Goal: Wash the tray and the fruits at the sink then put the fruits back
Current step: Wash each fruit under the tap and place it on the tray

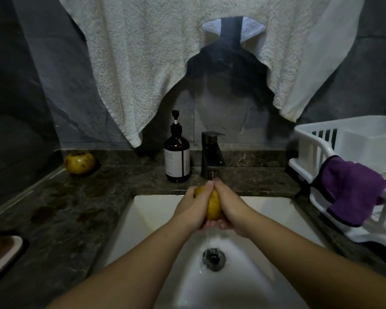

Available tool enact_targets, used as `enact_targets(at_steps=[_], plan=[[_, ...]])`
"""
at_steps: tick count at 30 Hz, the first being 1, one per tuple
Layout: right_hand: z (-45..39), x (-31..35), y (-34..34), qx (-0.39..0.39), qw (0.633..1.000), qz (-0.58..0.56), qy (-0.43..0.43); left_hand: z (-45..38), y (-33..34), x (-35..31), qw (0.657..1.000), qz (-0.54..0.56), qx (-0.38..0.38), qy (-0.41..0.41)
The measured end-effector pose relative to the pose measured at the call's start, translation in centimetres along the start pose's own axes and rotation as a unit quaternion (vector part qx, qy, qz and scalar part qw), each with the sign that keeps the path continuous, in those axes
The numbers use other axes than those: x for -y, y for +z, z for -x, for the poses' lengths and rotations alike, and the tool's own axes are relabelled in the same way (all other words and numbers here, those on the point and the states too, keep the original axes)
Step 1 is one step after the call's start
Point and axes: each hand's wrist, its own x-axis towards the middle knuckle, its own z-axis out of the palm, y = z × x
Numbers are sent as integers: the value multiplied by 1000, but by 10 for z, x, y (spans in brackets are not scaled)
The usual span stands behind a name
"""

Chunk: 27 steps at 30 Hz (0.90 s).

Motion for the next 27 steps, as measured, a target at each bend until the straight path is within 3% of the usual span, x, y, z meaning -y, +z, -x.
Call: enact_targets(at_steps=[2,5,9,12,15,17,20,22,24,27], plan=[[3,3,1,2,999,20,-28,5,0,-2,998,53,28,-33],[3,-2,-7,13,981,123,-149,10,-6,-5,980,130,94,-119],[10,4,-21,56,990,74,-111,11,-8,-8,968,197,104,-115],[10,4,-30,29,988,85,-125,9,-8,-6,971,152,129,-131],[13,2,-32,-11,961,223,-164,7,-11,-3,979,108,125,-121],[13,0,-32,-14,951,249,-184,7,-12,-3,978,129,121,-108],[10,0,-37,11,975,136,-173,6,-12,-3,973,178,107,-105],[10,2,-39,26,990,67,-121,5,-12,-3,970,191,110,-104],[9,1,-41,39,995,63,-67,3,-12,-3,966,204,118,-106],[3,-5,-41,36,997,31,-61,0,-12,-1,972,174,121,-106]])
